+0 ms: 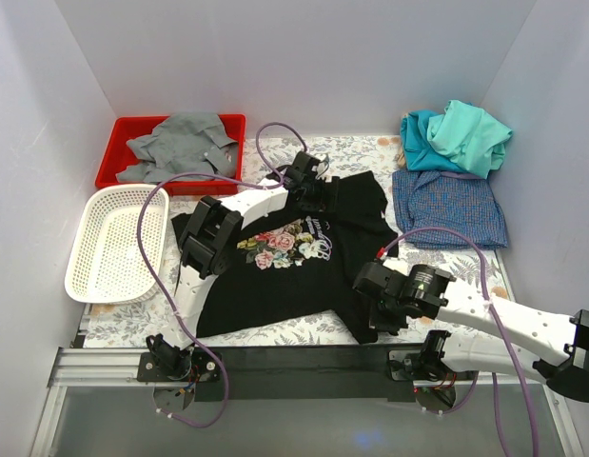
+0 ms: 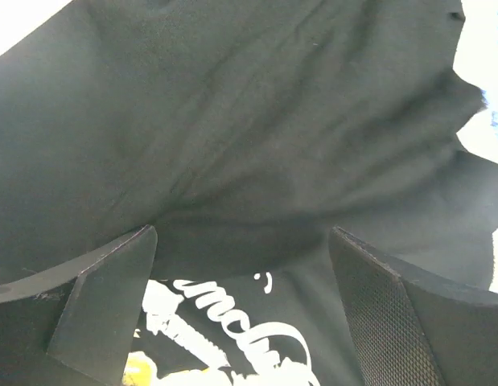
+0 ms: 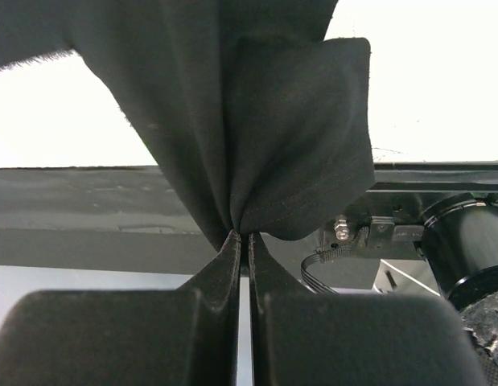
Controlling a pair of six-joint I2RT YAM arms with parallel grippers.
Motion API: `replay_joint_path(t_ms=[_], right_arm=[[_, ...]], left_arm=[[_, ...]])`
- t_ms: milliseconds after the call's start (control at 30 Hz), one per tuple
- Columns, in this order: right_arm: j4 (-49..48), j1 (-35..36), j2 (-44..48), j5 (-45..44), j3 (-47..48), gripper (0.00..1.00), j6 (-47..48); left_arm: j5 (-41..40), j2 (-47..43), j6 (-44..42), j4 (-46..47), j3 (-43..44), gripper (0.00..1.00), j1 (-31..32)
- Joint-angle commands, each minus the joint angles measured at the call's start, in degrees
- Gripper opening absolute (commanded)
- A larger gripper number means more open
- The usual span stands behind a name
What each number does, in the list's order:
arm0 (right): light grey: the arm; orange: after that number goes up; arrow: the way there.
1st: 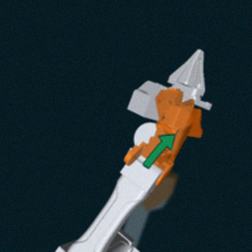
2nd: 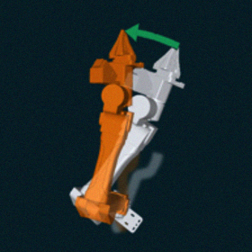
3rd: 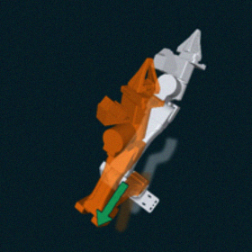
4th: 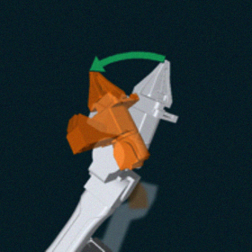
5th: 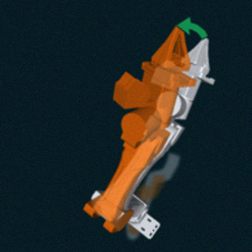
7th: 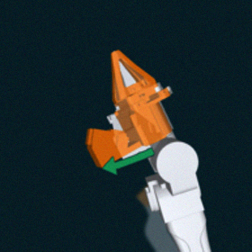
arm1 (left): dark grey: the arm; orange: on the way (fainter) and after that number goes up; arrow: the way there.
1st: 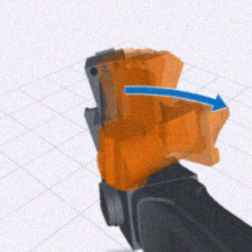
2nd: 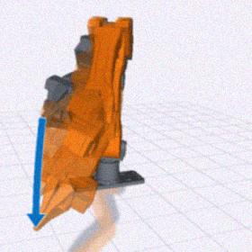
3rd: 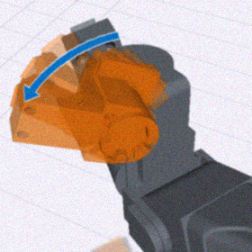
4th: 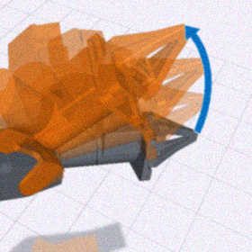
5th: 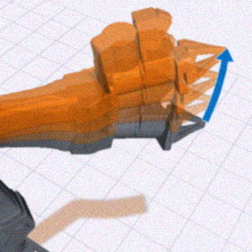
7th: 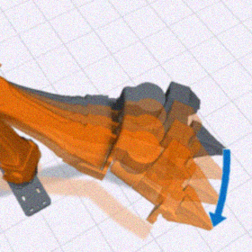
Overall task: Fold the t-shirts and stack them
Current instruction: Fold the tshirt
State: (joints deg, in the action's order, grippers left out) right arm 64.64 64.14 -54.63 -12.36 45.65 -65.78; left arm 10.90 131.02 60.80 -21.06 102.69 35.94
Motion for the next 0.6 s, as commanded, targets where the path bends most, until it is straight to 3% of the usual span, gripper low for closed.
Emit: replay_joint_path(t_ms=[0, 133, 200, 367, 567], right_arm=[[1.2, 0.1, -1.8, 2.9, 1.9, 0.01, 2.1], [1.6, 0.2, -3.8, 3.8, 4.4, 0.01, 2.8], [2.6, 0.2, -4.2, 2.4, 6.4, 0.01, 2.7], [5.2, 0.2, -5.0, -9.8, 10.5, 0.01, 0.9], [4.0, -0.6, -12.1, -15.3, 16.4, 0.01, 6.5]], left_arm=[[-14.0, 1.8, -5.9, -4.4, 2.2, 0.88, -1.1], [-13.1, 1.3, -6.0, -4.5, 2.0, 0.88, -1.1], [-7.8, 0.5, -6.3, -4.4, 1.7, 0.88, -1.1], [2.2, -4.2, -3.9, -4.6, 0.2, 0.88, -0.9], [9.0, -12.3, -2.8, -5.6, -2.1, 0.88, -0.9]])
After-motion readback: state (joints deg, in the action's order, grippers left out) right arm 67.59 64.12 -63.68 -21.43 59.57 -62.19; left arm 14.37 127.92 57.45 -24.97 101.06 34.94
